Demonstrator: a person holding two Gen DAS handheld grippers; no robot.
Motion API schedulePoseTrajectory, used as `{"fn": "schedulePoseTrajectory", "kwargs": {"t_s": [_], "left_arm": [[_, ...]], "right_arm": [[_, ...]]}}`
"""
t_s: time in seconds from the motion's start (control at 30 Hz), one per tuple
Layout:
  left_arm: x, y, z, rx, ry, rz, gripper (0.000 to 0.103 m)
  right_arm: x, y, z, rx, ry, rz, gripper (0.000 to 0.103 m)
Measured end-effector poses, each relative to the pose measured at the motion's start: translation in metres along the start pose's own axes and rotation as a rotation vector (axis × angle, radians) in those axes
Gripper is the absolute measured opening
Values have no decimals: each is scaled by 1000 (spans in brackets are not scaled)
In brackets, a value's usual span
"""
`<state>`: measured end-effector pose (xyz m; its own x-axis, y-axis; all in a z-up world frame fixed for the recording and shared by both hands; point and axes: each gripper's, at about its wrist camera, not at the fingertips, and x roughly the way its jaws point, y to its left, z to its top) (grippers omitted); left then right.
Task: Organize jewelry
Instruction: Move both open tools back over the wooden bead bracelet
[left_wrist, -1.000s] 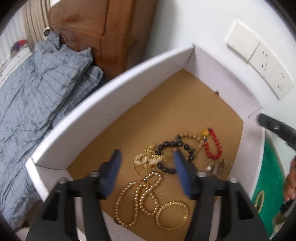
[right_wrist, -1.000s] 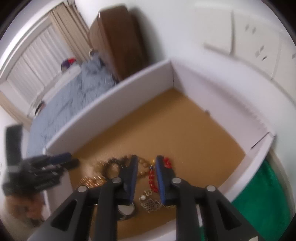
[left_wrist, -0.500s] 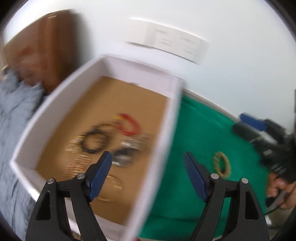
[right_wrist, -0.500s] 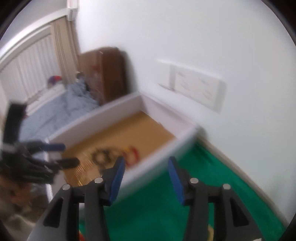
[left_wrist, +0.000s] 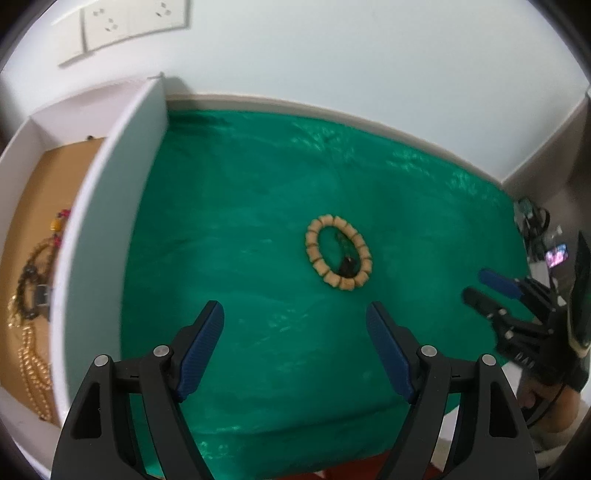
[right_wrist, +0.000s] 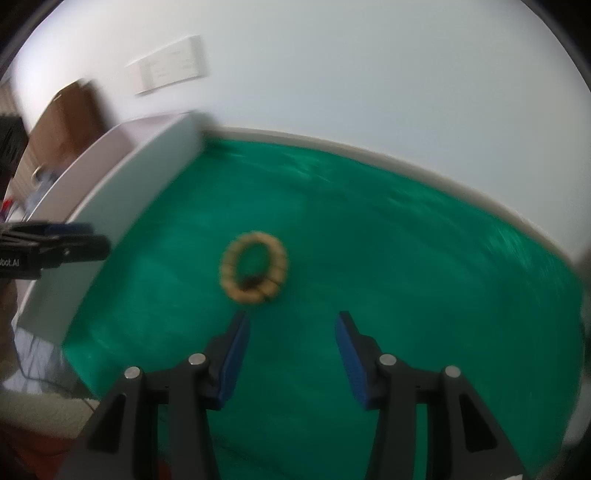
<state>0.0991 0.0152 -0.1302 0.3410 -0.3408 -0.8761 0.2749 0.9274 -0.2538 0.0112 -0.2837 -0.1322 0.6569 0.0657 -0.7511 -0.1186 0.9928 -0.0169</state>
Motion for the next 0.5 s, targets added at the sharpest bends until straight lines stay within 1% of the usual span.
{"fn": "schedulePoseTrajectory", "kwargs": {"t_s": [0.1, 0.23, 0.4, 0.47, 0.5], "left_arm": [[11, 2, -7, -11, 22, 8, 81], [25, 9, -15, -48, 54, 13, 81], [34, 10, -22, -62, 72, 28, 81], [33, 11, -23, -59, 71, 34, 81], [32, 11, -23, -60, 70, 35, 81]], "right_arm": [[4, -28, -15, 94, 16, -26, 49], [14, -41, -26, 134, 58, -13, 49], [38, -34, -20, 138, 100, 85, 49], [53, -26, -11, 127, 109, 137, 49], [56, -23, -8, 121, 110, 155, 46]]}}
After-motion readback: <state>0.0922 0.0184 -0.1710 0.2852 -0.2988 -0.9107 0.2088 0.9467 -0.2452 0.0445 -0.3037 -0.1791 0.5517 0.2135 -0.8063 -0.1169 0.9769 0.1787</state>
